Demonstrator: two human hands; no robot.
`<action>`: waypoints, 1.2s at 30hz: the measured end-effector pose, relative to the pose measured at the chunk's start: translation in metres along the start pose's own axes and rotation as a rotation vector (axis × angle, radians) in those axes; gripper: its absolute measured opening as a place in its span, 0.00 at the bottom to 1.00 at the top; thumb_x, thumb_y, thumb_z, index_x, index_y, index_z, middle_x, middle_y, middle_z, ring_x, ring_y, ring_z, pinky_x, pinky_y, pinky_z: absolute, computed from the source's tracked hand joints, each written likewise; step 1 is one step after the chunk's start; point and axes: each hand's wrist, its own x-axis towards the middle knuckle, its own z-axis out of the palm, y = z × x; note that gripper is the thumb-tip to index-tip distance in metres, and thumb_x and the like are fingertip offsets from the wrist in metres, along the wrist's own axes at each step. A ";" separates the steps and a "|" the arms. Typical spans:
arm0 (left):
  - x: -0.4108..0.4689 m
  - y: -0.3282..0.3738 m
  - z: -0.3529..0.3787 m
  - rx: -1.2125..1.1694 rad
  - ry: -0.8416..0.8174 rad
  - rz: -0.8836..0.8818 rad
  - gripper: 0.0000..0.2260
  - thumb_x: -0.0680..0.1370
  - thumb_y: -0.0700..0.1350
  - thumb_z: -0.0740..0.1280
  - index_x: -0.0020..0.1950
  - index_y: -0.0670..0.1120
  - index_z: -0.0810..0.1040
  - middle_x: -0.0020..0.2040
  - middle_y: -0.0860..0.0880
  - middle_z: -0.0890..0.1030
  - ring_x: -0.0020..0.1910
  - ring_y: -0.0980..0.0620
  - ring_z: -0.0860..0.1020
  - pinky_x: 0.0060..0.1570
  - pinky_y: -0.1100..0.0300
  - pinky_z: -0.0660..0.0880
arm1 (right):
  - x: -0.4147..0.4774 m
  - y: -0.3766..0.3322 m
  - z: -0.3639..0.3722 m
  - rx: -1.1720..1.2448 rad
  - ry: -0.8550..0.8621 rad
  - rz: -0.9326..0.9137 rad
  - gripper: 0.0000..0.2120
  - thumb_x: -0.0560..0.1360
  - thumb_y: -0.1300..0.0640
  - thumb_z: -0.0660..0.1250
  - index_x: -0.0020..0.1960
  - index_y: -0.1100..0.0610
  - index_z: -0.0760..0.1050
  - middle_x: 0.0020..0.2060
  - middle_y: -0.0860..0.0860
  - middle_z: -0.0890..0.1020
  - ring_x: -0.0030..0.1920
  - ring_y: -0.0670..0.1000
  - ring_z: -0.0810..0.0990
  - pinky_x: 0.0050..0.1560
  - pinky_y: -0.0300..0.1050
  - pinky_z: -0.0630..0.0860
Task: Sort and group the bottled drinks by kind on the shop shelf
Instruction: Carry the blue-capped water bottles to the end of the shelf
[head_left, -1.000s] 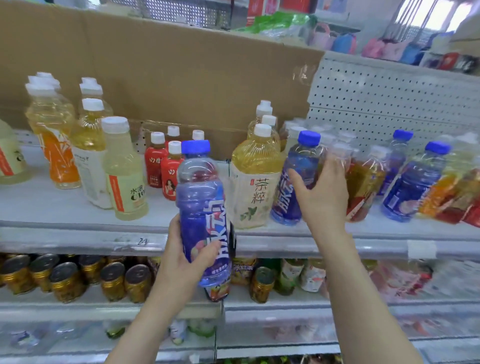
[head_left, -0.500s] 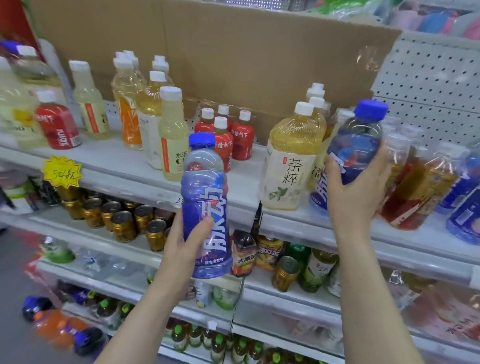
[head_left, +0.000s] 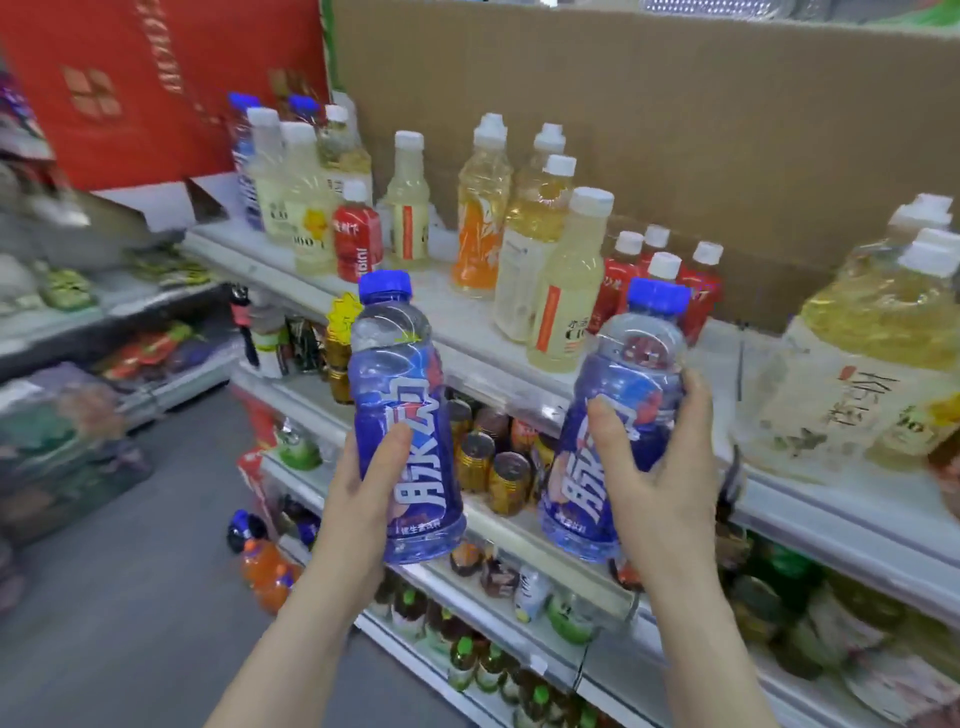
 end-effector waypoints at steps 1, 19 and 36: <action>0.006 0.007 -0.016 0.003 0.023 0.005 0.36 0.62 0.62 0.76 0.68 0.54 0.75 0.57 0.49 0.85 0.52 0.47 0.85 0.48 0.49 0.81 | -0.001 -0.002 0.020 0.013 -0.026 0.011 0.31 0.74 0.36 0.70 0.72 0.43 0.63 0.66 0.41 0.76 0.64 0.38 0.76 0.64 0.48 0.76; 0.156 0.149 -0.236 0.227 0.128 0.266 0.31 0.59 0.61 0.77 0.56 0.47 0.80 0.47 0.47 0.86 0.42 0.47 0.83 0.40 0.55 0.81 | 0.021 -0.080 0.305 0.175 -0.201 0.021 0.33 0.70 0.43 0.72 0.73 0.43 0.65 0.61 0.39 0.79 0.58 0.39 0.81 0.58 0.42 0.78; 0.368 0.235 -0.263 0.473 0.061 0.533 0.15 0.70 0.46 0.75 0.54 0.52 0.77 0.43 0.57 0.85 0.40 0.64 0.82 0.39 0.72 0.74 | 0.174 -0.116 0.500 0.139 -0.258 -0.103 0.28 0.66 0.48 0.78 0.63 0.46 0.72 0.55 0.44 0.82 0.54 0.44 0.83 0.56 0.53 0.81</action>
